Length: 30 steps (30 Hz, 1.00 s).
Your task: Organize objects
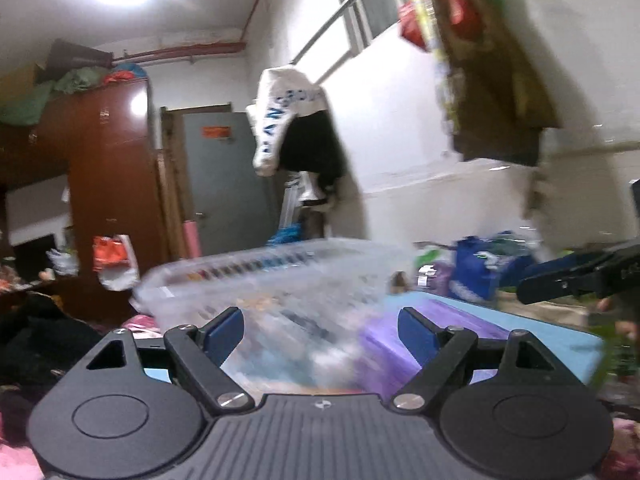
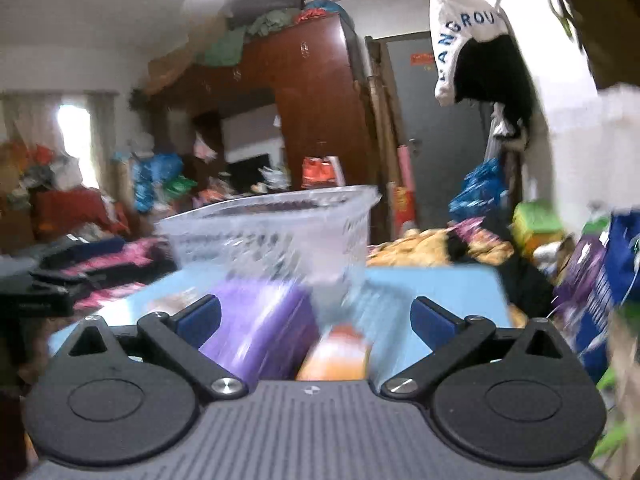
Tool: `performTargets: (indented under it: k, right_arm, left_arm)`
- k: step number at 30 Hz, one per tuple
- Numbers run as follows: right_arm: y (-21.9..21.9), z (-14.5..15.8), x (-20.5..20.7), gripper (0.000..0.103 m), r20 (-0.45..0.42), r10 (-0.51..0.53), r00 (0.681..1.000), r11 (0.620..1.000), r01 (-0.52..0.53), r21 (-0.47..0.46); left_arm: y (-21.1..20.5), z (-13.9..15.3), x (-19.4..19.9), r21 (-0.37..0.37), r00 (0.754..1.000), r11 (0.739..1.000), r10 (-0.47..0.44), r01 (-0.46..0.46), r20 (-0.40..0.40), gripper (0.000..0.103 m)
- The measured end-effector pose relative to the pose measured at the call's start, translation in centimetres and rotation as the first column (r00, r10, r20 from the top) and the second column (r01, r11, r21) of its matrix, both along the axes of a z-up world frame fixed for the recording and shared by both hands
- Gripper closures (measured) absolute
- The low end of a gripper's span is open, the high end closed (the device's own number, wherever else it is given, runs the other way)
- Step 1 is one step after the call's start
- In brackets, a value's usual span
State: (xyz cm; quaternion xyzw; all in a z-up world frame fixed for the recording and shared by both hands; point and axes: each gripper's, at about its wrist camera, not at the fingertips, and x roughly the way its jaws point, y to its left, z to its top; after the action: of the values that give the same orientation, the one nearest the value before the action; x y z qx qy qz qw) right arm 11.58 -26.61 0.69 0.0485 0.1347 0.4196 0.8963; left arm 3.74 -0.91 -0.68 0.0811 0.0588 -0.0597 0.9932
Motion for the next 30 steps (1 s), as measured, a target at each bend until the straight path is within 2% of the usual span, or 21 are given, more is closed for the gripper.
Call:
performTargets:
  k: [4, 6, 9, 12, 17, 18, 20, 23, 30]
  right_arm:
    - [1.2, -0.8, -0.4, 0.000, 0.038, 0.082, 0.996, 0.994, -0.079, -0.070]
    - [1.8, -1.2, 0.1, 0.001, 0.047, 0.119, 0.992, 0.991, -0.115, -0.069]
    - [2.3, -1.9, 0.5, 0.010, 0.045, 0.171, 0.984, 0.983, -0.167, -0.074]
    - [1.9, -2.5, 0.4, 0.015, 0.068, 0.198, 0.978, 0.979, -0.194, -0.060]
    - [1.4, -3.1, 0.6, 0.029, 0.050, 0.254, 0.966, 0.967, -0.253, -0.038]
    - [1.2, -3.2, 0.7, 0.030, 0.042, 0.262, 0.964, 0.965, -0.261, -0.031]
    - [1.2, -3.4, 0.9, 0.036, 0.041, 0.260, 0.965, 0.965, -0.259, -0.035]
    - [1.2, -3.6, 1.2, 0.045, 0.028, 0.269, 0.963, 0.962, -0.268, -0.044]
    - [1.0, -4.1, 1.2, 0.052, 0.000, 0.275, 0.961, 0.961, -0.275, -0.035]
  left_arm:
    - [-2.5, -2.6, -0.7, 0.061, 0.998, 0.997, -0.052, 0.054, -0.028, 0.016]
    - [-2.8, -3.3, -0.3, 0.060, 0.996, 0.995, -0.076, 0.078, -0.037, 0.016]
    - [-2.2, -3.5, 0.1, 0.007, 0.991, 0.992, -0.122, 0.122, -0.050, 0.016]
    - [-2.0, -4.0, 0.2, 0.003, 0.989, 0.990, -0.142, 0.142, -0.050, 0.016]
    - [-2.3, -4.9, 0.1, -0.001, 0.977, 0.979, -0.201, 0.202, -0.066, 0.019]
    - [-2.5, -5.1, 0.2, 0.001, 0.975, 0.977, -0.211, 0.211, -0.073, 0.020]
    - [-2.9, -5.5, 0.6, 0.007, 0.970, 0.974, -0.224, 0.226, -0.090, 0.029]
    - [-2.7, -6.0, 1.4, -0.022, 0.959, 0.967, -0.254, 0.253, -0.126, 0.037]
    - [-2.3, -6.7, 2.0, -0.067, 0.953, 0.962, -0.270, 0.263, -0.136, 0.042]
